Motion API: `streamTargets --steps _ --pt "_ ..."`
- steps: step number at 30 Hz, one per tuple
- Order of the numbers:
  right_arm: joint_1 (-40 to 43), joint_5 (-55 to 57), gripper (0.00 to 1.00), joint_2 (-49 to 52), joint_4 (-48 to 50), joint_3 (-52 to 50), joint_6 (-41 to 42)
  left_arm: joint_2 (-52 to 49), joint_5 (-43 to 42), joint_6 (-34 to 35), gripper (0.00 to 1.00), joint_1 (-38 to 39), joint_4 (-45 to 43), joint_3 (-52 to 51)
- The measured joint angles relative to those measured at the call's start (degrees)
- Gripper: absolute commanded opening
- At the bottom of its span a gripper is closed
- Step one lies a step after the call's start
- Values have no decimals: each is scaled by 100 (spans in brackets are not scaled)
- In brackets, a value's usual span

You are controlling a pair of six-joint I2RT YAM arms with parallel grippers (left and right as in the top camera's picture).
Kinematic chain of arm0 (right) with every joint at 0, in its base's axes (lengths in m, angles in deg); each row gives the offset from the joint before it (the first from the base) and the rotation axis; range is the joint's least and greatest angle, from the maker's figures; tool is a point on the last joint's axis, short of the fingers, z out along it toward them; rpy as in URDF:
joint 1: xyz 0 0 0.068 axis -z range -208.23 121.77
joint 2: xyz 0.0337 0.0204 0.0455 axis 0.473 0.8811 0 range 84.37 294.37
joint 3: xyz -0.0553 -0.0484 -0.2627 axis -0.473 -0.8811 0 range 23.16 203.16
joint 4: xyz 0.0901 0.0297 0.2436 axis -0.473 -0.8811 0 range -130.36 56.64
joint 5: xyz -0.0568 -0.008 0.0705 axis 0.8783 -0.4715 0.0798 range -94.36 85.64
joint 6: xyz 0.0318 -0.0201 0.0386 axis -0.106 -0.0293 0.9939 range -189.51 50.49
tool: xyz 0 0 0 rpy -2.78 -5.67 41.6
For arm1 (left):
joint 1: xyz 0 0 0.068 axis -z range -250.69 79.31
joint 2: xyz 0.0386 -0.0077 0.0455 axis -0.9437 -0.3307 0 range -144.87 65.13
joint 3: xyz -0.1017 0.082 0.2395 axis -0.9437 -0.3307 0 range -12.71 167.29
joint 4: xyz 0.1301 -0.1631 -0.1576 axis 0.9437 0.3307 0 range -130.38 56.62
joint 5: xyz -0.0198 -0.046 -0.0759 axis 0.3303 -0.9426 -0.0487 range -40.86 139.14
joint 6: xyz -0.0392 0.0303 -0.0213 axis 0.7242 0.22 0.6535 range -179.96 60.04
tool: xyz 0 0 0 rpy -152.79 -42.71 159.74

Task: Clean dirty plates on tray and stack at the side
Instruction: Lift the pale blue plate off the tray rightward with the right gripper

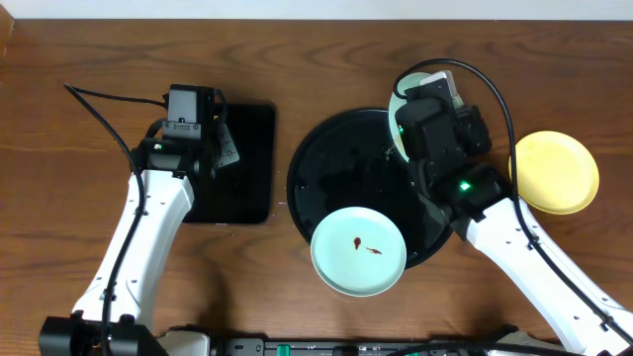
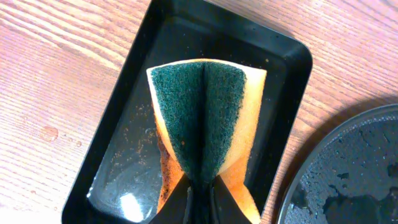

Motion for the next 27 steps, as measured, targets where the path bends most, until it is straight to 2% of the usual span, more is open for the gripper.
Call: streamTargets --steps 17,23,27 --pt "-2 461 1 0 7 0 -20 0 0 0 8 0 72 0" --pt "118 282 1 0 -745 0 975 0 0 0 8 0 74 0" --pt "649 11 1 0 -1172 -13 1912 0 0 0 8 0 74 0"
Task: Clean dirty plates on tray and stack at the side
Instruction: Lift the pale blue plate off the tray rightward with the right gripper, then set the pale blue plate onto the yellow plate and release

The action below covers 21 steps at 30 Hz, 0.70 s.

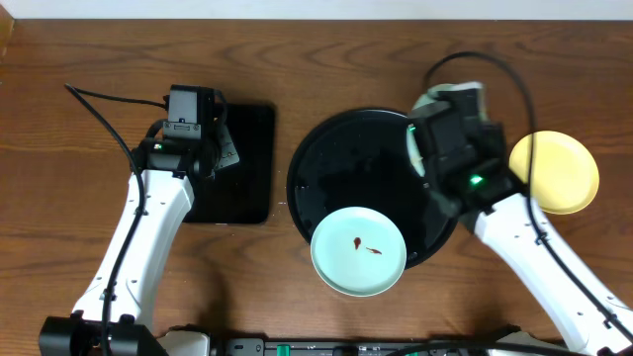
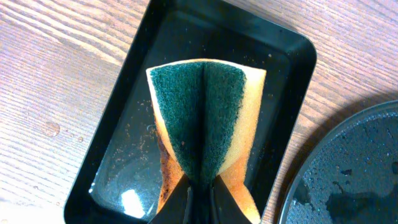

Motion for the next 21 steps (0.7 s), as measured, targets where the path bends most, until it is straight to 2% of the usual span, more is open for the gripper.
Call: streamTargets --steps 11,21 --pt "2514 -1106 1 0 -205 0 1128 0 0 0 8 0 66 0" --pt "4618 -2319 1 116 -201 0 1589 0 0 0 8 0 133 0"
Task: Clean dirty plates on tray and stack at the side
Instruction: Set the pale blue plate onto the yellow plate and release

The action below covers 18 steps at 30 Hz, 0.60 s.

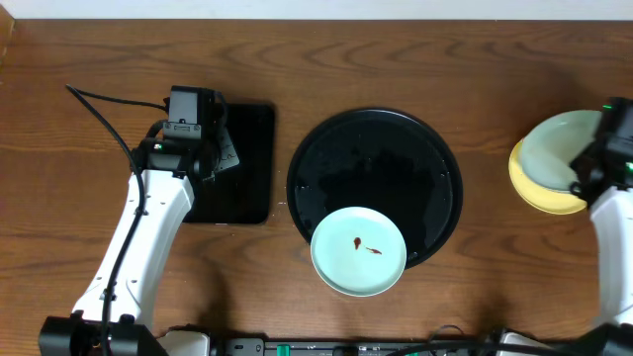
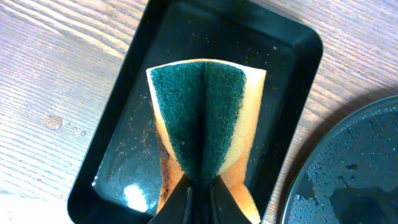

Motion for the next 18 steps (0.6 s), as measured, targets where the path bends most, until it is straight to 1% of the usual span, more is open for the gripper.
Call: streamTargets --steps 5,11,12,13,14,15,16,18 --pt "514 -839 1 522 142 0 37 0 0 0 8 0 28 0" --pt "651 -1318 2 1110 275 -11 37 0 0 0 8 0 81 0" --pt "651 -1357 5 1141 306 -13 37 0 0 0 8 0 83 0" --pt "651 -1397 11 1147 343 -13 44 0 0 0 8 0 83 0" --pt "651 -1453 20 1145 385 -13 57 0 0 0 8 0 83 0" --pt "651 -1521 28 1134 428 -13 63 0 0 0 8 0 83 0" --pt "651 -1611 33 1123 461 -13 61 0 0 0 8 0 83 0" --pt "651 -1926 37 1091 485 -13 2 0 0 0 8 0 87 0"
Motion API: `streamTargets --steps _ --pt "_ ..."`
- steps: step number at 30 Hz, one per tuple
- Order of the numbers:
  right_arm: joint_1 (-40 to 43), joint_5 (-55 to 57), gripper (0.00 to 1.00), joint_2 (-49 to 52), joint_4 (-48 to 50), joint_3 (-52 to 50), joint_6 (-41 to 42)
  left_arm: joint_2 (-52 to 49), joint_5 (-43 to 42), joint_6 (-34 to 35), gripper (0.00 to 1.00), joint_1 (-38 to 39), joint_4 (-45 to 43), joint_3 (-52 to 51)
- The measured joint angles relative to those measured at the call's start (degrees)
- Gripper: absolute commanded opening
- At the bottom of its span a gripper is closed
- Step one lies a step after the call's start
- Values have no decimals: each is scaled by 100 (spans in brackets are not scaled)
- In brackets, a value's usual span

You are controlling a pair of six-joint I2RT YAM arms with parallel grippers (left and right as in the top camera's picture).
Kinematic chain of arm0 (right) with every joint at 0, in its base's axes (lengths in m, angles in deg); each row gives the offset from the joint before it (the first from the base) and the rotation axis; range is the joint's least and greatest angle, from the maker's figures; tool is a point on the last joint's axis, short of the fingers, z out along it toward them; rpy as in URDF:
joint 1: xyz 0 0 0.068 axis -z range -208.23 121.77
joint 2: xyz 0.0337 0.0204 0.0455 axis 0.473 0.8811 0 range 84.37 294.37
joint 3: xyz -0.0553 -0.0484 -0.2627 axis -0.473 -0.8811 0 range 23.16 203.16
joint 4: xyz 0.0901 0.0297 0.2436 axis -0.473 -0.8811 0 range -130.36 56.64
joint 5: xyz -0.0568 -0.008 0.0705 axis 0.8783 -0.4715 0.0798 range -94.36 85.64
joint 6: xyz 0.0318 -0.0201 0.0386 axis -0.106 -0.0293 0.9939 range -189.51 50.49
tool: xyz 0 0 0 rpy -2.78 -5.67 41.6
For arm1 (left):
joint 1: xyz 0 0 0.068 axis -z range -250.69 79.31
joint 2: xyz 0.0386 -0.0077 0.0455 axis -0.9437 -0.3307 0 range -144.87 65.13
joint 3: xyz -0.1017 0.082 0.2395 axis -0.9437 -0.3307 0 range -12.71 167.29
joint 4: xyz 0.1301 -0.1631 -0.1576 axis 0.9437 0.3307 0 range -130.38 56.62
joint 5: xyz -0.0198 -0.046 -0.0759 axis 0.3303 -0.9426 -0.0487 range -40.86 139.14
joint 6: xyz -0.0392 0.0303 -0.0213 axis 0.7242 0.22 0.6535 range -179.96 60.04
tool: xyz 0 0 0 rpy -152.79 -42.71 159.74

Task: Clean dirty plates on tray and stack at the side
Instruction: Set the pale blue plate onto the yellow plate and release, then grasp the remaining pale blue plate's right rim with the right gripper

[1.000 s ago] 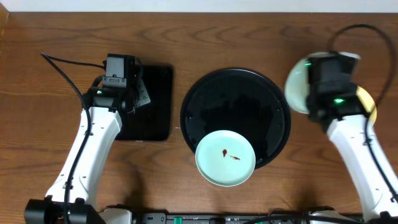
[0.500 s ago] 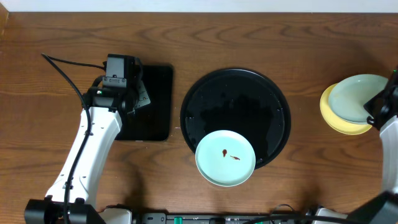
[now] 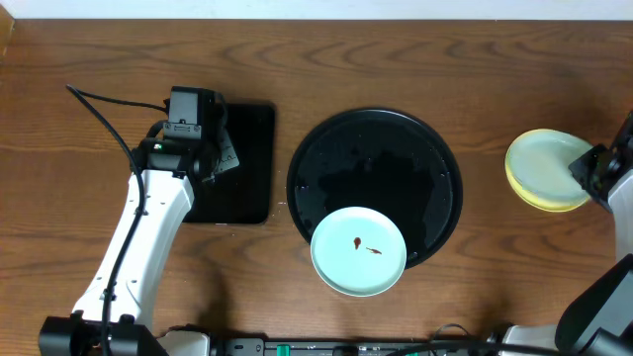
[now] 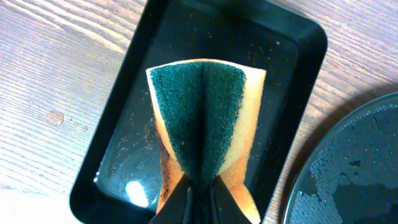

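A pale green plate with red stains lies on the front of the round black tray. At the right, another pale green plate rests on a yellow plate. My right gripper is at that stack's right rim, half out of the overhead view, and its jaws are hard to read. My left gripper is shut on a folded green-and-yellow sponge above the black rectangular tray.
The rectangular tray sits left of the round tray, with a little water and crumbs in it. The round tray's surface is wet. A black cable runs along the table to the left arm.
The right arm has shifted further right and a little nearer. The clean green plate now sits centred on the yellow plate. The left gripper still holds the sponge over the rectangular tray.
The right gripper first had a pale green plate at the back right of the round tray. Then it held the plate nearer the yellow plate, then over it at the right edge. Now the plate lies on the yellow plate. The left arm stayed put throughout.
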Motion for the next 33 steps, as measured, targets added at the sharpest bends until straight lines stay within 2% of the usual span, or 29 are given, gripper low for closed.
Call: streamTargets --steps 7,12,16,22,28,33 --pt "-256 -1534 38 -378 -131 0 -691 0 0 0 8 0 70 0" --pt "-1316 -2319 38 -560 -691 0 -1508 0 0 0 8 0 90 0" --pt "-2435 -2568 38 -551 -1054 -2 -2065 0 -2 0 8 0 98 0" --pt "-3790 -2544 41 -216 -1578 -2 -2413 0 0 0 8 0 98 0" --pt "-4448 -2487 38 337 -1816 -4 -2398 0 0 0 8 0 98 0" --pt "-4787 -2468 31 929 -1816 -7 -2354 0 0 0 8 0 98 0"
